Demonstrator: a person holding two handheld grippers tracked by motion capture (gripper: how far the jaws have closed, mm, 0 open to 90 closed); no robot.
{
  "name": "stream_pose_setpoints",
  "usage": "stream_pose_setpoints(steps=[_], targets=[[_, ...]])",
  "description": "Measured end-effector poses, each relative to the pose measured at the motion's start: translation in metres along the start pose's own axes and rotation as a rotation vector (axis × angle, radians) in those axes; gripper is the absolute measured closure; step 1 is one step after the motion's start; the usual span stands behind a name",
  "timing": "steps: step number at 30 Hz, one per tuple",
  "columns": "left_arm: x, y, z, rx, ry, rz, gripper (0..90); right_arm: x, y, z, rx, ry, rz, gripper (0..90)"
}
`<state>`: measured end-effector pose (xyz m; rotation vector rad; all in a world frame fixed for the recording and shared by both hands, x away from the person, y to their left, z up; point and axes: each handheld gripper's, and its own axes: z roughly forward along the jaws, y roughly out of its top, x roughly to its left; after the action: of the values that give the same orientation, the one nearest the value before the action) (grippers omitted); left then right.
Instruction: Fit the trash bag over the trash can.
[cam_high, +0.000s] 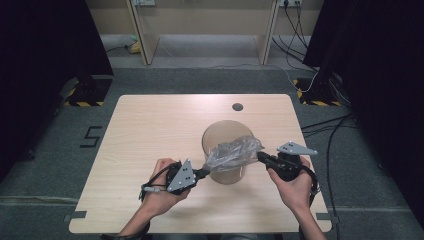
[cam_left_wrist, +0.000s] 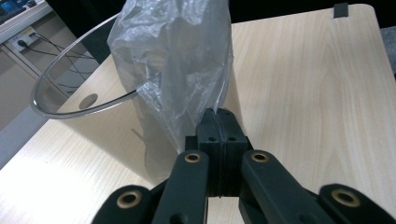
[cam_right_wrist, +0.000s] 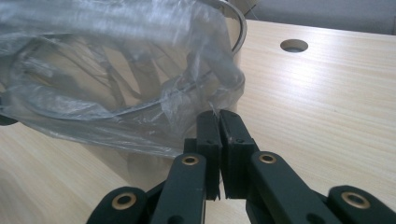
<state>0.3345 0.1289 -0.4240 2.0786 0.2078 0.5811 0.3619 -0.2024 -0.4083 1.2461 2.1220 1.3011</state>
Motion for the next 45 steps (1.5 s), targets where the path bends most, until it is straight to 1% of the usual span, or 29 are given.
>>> stream_pose_setpoints(steps=[3,5,6,8,12,14,19,21,22,25,26,28,29,31,35,40,45], targets=[[0.003,0.0,0.001,0.006,0.015,0.001,90.0,-0.001,0.002,0.004,0.013,-0.021,-0.01,86.5],[0.004,0.0,0.001,0.005,0.023,-0.002,90.0,-0.001,0.005,0.007,0.03,-0.034,-0.018,83.6],[0.004,0.0,0.0,0.003,0.026,-0.002,90.0,-0.001,0.006,0.006,0.029,-0.039,-0.022,81.8],[0.005,0.0,0.0,0.0,0.027,-0.001,90.0,-0.001,0.009,0.002,0.016,-0.048,-0.021,78.1],[0.005,0.0,-0.001,0.003,0.026,0.004,90.0,-0.001,0.013,-0.013,-0.017,-0.048,-0.034,71.9],[0.005,0.001,-0.001,0.005,0.027,0.008,90.0,0.0,0.016,-0.019,-0.027,-0.042,-0.045,69.1],[0.005,0.002,-0.001,0.006,0.03,0.015,90.0,0.003,0.026,-0.03,-0.052,-0.027,-0.054,62.3],[0.005,0.002,-0.001,0.008,0.027,0.017,90.0,0.003,0.031,-0.034,-0.071,-0.016,-0.045,61.3],[0.005,0.002,-0.001,0.007,0.026,0.016,90.0,0.004,0.034,-0.034,-0.077,-0.021,-0.05,61.1],[0.006,0.002,0.0,0.01,0.026,0.018,90.0,0.002,0.038,-0.031,-0.073,-0.028,-0.057,62.7],[0.007,0.002,0.0,0.015,0.028,0.022,90.0,-0.002,0.04,-0.023,-0.048,-0.038,-0.064,70.4],[0.008,0.002,0.0,0.016,0.032,0.02,90.0,-0.004,0.039,-0.014,-0.028,-0.033,-0.071,80.8],[0.008,0.002,0.0,0.016,0.032,0.02,90.0,-0.005,0.039,-0.01,-0.017,-0.04,-0.083,83.9],[0.01,0.002,0.001,0.032,0.037,0.033,90.0,-0.007,0.039,-0.002,0.002,-0.046,-0.089,88.0],[0.013,0.001,0.003,0.046,0.045,0.043,90.0,-0.009,0.037,0.012,0.015,-0.072,-0.098,88.0],[0.016,0.001,0.003,0.043,0.052,0.038,90.0,-0.01,0.033,0.024,0.014,-0.107,-0.11,85.6],[0.015,0.001,0.001,0.037,0.053,0.038,89.9,-0.009,0.032,0.031,0.027,-0.112,-0.125,86.1]])
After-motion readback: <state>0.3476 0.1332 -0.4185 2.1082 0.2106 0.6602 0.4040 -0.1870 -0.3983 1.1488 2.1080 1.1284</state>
